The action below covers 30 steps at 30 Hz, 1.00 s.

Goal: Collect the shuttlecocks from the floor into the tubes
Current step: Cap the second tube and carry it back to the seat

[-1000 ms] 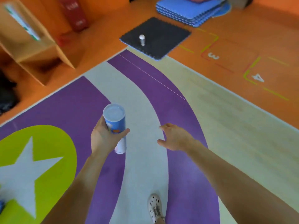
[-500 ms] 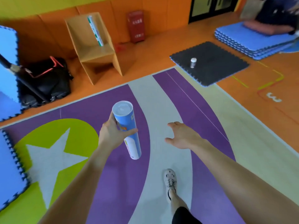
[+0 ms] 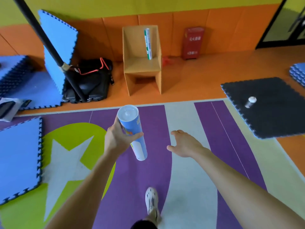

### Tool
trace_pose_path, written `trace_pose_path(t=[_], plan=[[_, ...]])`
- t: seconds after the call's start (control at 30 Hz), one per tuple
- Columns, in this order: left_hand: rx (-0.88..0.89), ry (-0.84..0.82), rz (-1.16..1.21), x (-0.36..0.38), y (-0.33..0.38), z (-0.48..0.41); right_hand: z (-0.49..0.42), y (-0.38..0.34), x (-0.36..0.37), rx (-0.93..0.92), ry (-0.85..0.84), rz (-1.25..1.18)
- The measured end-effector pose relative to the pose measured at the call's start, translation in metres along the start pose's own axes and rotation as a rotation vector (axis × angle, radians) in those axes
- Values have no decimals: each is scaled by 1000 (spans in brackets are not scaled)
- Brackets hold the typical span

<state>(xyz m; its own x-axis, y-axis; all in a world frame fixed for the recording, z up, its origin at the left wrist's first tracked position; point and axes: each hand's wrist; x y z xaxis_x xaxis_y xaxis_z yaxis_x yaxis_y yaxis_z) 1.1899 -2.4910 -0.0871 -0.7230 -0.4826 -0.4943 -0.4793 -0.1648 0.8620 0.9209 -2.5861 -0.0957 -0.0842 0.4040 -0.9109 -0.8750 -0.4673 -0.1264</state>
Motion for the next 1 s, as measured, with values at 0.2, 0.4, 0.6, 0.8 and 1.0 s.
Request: trace_pose_path(t=[0.2, 0.4, 0.6, 0.8, 1.0], plan=[[-45, 17, -24, 23, -20, -162, -156, 7, -63, 8, 1, 17], [-22, -9, 3, 48, -1, -315, -276, 26, -129, 37, 7, -18], [-12, -29, -4, 97, 8, -466, -414, 67, -177, 53, -1, -62], [-53, -23, -4, 155, 3, -621, -586, 109, -236, 10, 5, -65], [-70, 37, -19, 178, 2, -751, -730, 121, -304, -29, -13, 17]])
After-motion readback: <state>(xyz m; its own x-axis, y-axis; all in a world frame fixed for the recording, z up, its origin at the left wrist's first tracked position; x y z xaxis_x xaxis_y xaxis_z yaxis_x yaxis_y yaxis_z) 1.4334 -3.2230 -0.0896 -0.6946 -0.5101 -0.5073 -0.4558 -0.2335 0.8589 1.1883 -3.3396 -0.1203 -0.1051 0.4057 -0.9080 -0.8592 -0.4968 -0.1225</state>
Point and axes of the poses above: each hand's wrist, its own z-axis away from the middle knuckle, its own x-axis out of the palm, y = z × x, and after that the axes turned 13 degrees about z, right-handed
